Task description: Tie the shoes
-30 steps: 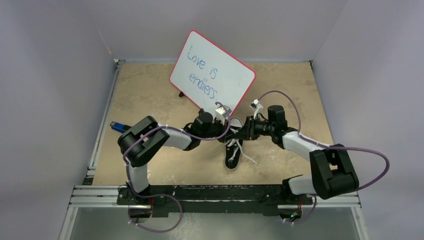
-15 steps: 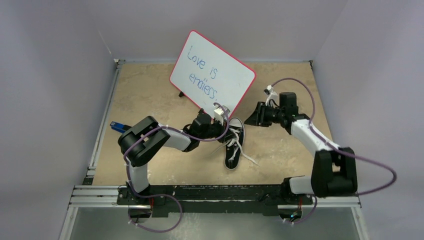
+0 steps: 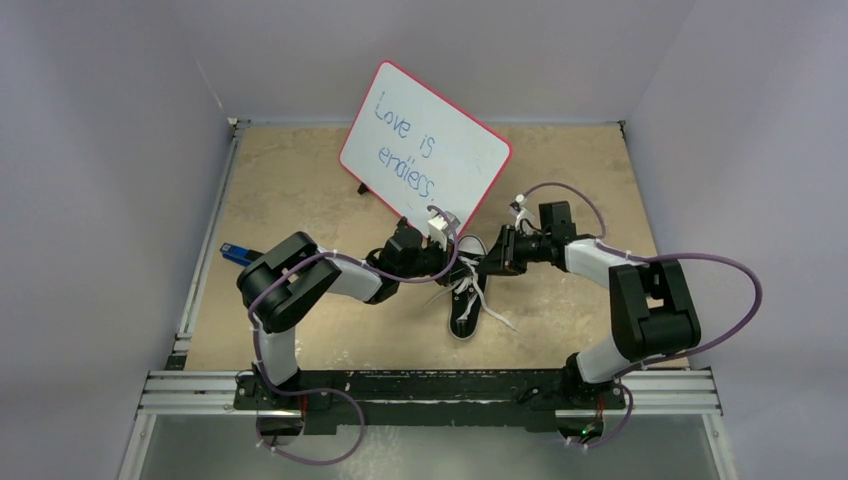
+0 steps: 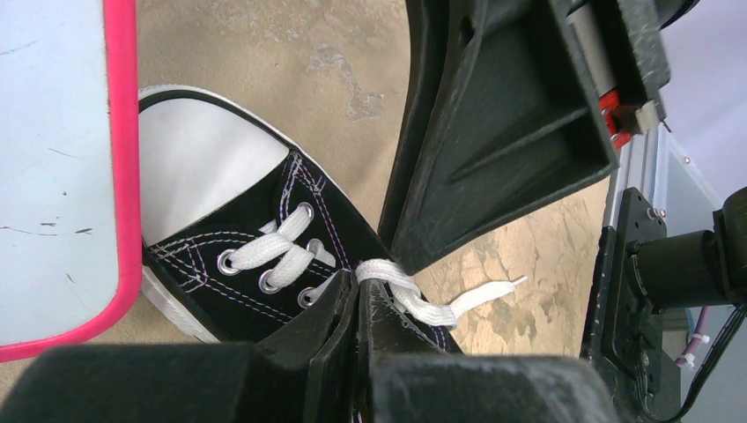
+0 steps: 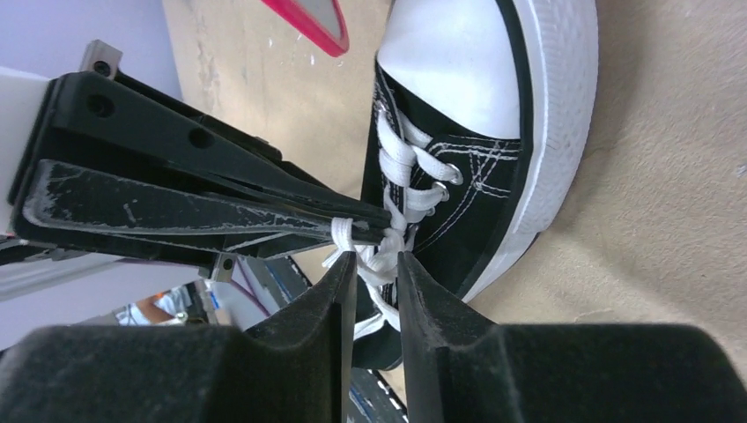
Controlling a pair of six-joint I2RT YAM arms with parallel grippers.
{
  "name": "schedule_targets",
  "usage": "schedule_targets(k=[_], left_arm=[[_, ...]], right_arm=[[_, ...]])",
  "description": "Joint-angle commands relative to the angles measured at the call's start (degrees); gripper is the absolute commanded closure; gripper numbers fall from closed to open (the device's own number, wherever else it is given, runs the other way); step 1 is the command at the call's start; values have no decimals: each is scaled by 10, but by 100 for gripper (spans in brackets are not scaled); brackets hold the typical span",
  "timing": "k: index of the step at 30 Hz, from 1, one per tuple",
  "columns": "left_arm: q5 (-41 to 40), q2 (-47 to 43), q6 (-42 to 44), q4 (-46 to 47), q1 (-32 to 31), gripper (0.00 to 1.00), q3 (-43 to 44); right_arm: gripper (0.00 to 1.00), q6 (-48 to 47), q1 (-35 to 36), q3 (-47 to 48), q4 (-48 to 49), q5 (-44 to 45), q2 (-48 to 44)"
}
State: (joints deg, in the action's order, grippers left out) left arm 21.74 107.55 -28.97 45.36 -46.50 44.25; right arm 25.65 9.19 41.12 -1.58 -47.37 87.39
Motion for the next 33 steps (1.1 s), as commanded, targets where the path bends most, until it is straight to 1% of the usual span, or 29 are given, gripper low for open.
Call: schedule_targets(k=[1,3,5,6,7,9,10,13,16,18,19,21,22,24,26,28,31,33], left_arm=[[14,5,1,21,5,100,10],[15,5,1,22,5,100,9],[18,5,0,27,8,100,8],[22,6,-2,31,10,100,6],[28,7,-5,37,13,100,4],[39,10,-15,53,21,100,0],[42,10,-16,55,24,100,-1],[49,11,-12,58,26,100,-1],[53,15,-18,72,27,100,-1],[53,13,-18,79,27,100,-3],[53,14,-19,82,27,100,-5],[56,17,-21,90,27,100,-5],[59,20,-25,98,27,100,-5],[59,23,-27,108,27,100,-5],[59,27,-27,115,27,100,-7],[65,30,-26,118,27,100,-8],[65,29,-21,118,27,100,-11],[68,29,-18,116,27,100,-9]], right_arm=[[76,56,3,-26,76,-37,10],[78,65,4,-34,92,-40,14],[82,55,3,-38,97,-49,11],[82,49,3,-40,96,-48,4],[79,43,0,-40,92,-39,-2],[69,15,-11,-26,60,-22,-8],[66,-17,-14,-9,31,-13,-11],[60,-149,-14,66,-68,49,-23],[55,-265,-14,118,-127,91,-48],[51,-327,-14,130,-143,79,-74],[49,-402,-14,133,-153,63,-83],[45,-494,-14,127,-170,61,-92],[44,-526,-14,120,-182,49,-91],[44,-572,-14,117,-199,47,-80],[46,-622,-14,127,-231,10,-61],[49,-660,-12,131,-232,-11,-36],[54,-715,6,144,-257,-44,5],[54,-733,27,154,-270,-47,24]])
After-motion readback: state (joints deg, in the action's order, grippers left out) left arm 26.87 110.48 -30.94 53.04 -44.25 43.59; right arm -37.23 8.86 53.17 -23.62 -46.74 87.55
